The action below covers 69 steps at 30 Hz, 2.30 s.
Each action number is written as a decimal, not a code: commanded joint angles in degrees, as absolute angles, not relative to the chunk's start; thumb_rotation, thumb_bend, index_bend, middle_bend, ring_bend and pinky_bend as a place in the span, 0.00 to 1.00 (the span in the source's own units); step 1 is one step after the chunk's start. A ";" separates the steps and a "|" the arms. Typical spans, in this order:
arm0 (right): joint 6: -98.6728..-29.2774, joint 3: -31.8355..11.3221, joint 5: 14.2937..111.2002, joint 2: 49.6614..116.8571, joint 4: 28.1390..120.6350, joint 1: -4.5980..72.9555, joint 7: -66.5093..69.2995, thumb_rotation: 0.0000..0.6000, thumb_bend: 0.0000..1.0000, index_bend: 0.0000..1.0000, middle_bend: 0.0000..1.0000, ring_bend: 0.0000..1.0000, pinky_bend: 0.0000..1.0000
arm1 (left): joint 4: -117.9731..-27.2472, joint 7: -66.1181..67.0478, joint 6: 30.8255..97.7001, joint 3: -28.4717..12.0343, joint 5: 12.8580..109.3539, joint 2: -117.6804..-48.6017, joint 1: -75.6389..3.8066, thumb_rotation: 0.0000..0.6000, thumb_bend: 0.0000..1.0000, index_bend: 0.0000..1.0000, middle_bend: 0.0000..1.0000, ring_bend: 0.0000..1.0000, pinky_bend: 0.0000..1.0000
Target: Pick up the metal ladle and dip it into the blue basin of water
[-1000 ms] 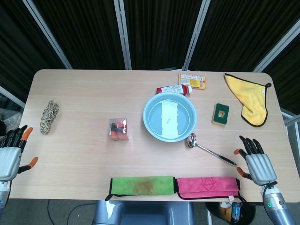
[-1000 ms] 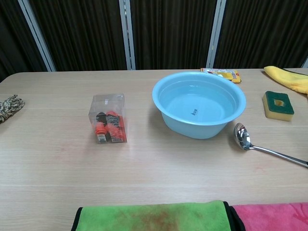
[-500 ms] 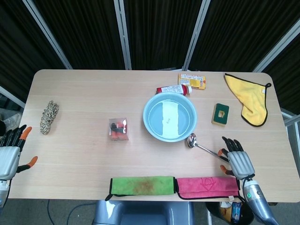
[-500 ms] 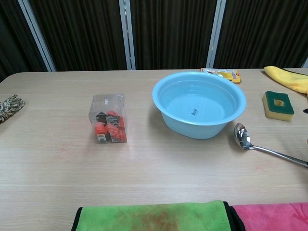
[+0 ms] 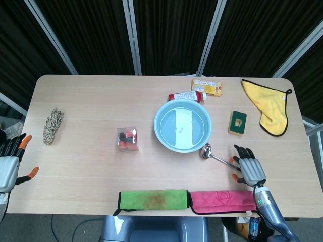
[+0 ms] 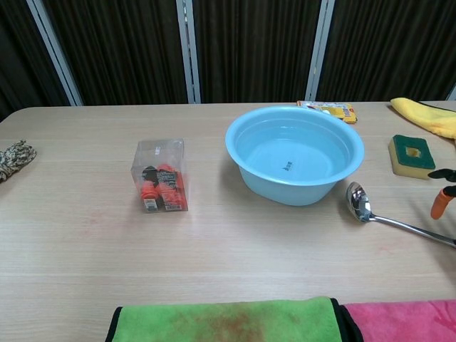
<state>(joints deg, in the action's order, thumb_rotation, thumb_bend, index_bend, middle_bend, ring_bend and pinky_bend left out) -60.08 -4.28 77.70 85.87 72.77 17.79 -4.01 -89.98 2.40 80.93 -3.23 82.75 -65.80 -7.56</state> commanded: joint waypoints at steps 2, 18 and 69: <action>-58.37 -4.38 76.98 87.34 70.43 18.85 -2.97 1.00 0.24 0.37 0.00 0.00 0.00 | -89.61 2.29 80.81 -3.35 82.48 -65.98 -7.64 1.00 0.24 0.00 0.00 0.00 0.00; -54.15 -5.08 75.50 88.84 65.81 21.80 -1.07 1.00 0.25 0.37 0.00 0.00 0.00 | -88.53 2.42 79.93 -3.94 80.95 -66.68 -8.13 1.00 0.24 0.00 0.00 0.00 0.00; -49.56 -4.51 73.87 93.15 57.91 24.52 2.88 1.00 0.27 0.49 0.00 0.00 0.00 | -87.95 2.84 79.52 -4.28 79.69 -66.97 -8.50 1.00 0.24 0.00 0.00 0.00 0.00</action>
